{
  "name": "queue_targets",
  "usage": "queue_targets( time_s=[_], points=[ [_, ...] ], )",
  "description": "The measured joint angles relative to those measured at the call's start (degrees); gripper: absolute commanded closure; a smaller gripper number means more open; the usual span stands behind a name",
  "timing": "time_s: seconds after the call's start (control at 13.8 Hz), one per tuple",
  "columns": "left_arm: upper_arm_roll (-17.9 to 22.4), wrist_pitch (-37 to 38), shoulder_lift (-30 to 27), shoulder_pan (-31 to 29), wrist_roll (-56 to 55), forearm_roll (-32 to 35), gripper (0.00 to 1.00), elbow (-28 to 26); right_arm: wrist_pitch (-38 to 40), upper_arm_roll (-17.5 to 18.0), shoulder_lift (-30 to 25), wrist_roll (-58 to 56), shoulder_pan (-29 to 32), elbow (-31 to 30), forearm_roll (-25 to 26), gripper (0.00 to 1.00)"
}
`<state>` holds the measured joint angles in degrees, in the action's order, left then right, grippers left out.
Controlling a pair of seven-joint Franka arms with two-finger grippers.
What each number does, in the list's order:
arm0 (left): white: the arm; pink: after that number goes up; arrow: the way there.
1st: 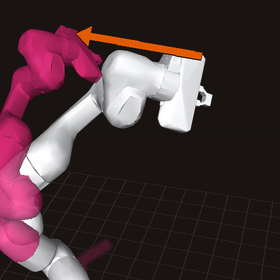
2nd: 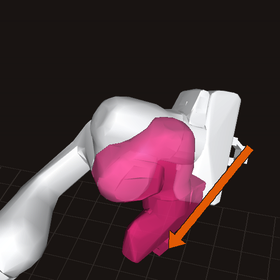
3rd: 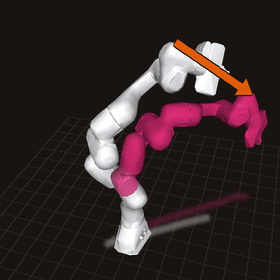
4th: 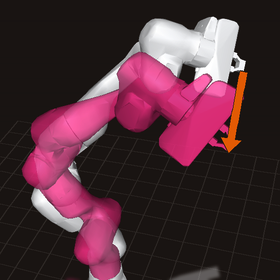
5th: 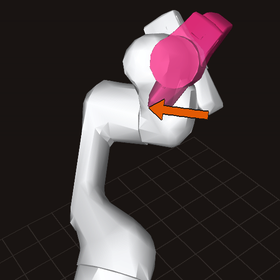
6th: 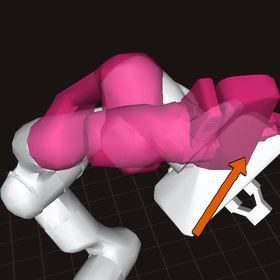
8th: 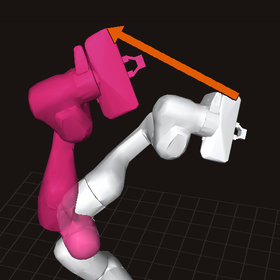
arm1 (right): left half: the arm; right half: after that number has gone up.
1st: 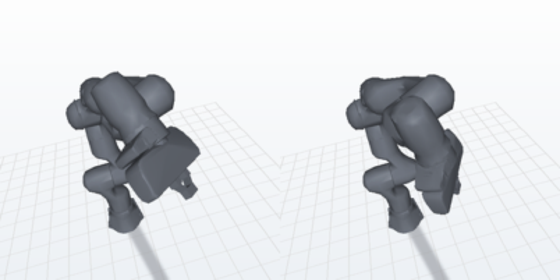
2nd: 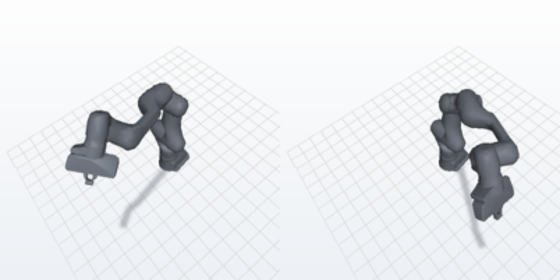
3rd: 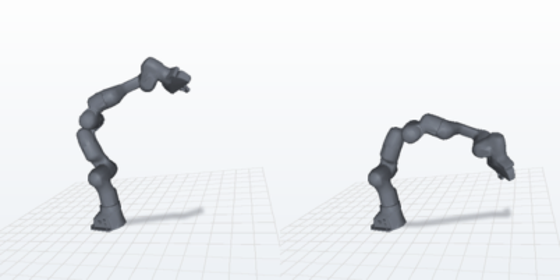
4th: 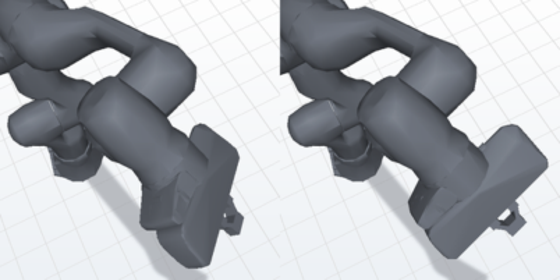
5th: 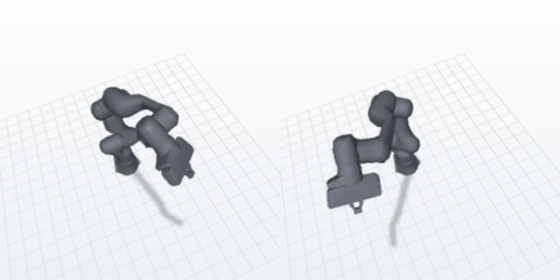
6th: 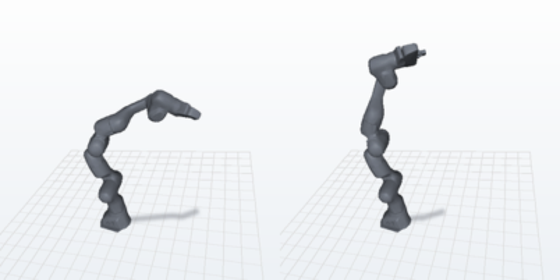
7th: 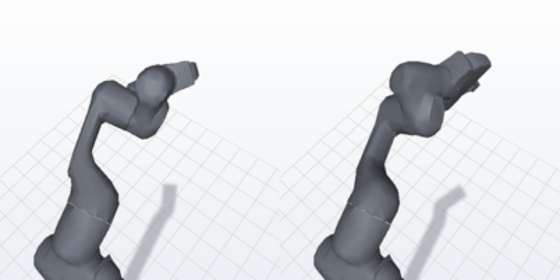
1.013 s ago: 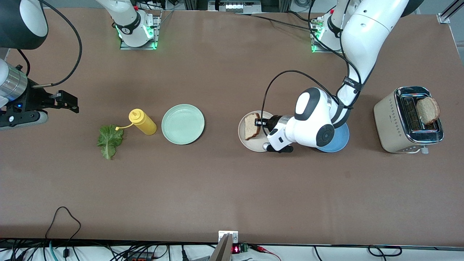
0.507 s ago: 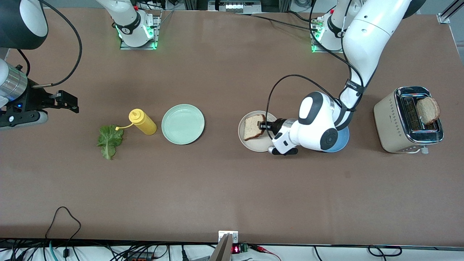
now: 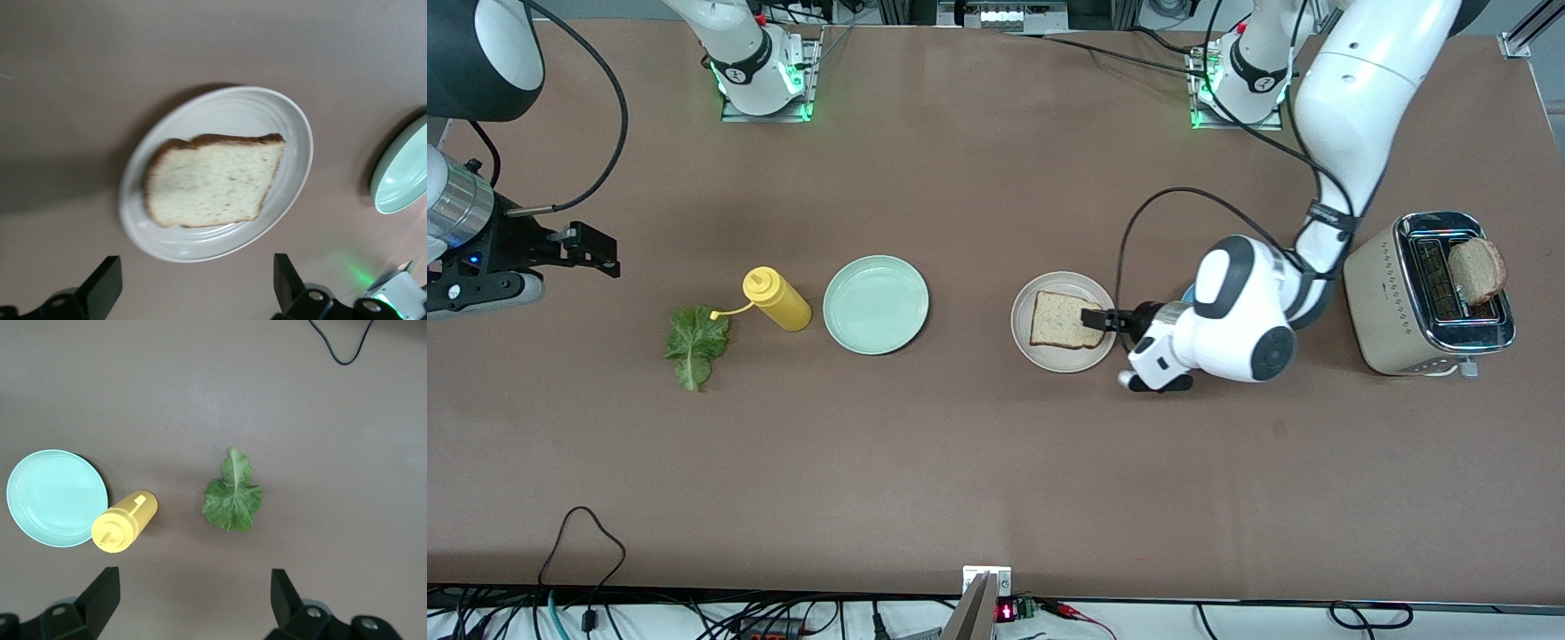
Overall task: Make sandwich in beige plate with both arms
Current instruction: 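Lower the bread onto the beige plate and open the left gripper, then return the left gripper to the toaster while the right gripper reaches out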
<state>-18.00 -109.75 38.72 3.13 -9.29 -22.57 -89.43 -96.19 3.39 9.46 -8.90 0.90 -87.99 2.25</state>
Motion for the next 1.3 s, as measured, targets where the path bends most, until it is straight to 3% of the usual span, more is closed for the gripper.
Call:
queue_targets(
  time_s=[0.22, 0.43, 0.8, 1.09, 1.3],
  points=[
    [0.3, 4.2, -4.7, -2.5, 0.5, 1.5, 0.00, 0.5, 0.0, 0.0, 0.0, 0.0, 0.0, 0.0, 0.0, 0.00],
    [0.9, 5.6, -9.4, -5.1, 0.5, 9.4, 0.00, 1.8, 0.0, -0.1, 0.0, 0.0, 0.0, -0.1, 0.0, 0.00],
    [1.4, 16.1, -10.7, -10.0, 0.5, 18.9, 0.00, 12.7, 0.0, -0.4, 0.5, 0.1, 0.1, -0.2, -0.6, 0.00],
    [1.8, 21.8, -10.8, -10.6, 0.5, 24.2, 0.00, 19.3, 2.7, -0.4, 2.0, -0.4, 0.2, -0.5, -0.7, 0.00],
    [8.9, 22.3, -14.0, -8.4, 0.8, 24.2, 0.00, 20.4, 8.9, -0.4, 2.0, -6.2, 0.6, -0.6, -2.4, 0.00]
  ],
)
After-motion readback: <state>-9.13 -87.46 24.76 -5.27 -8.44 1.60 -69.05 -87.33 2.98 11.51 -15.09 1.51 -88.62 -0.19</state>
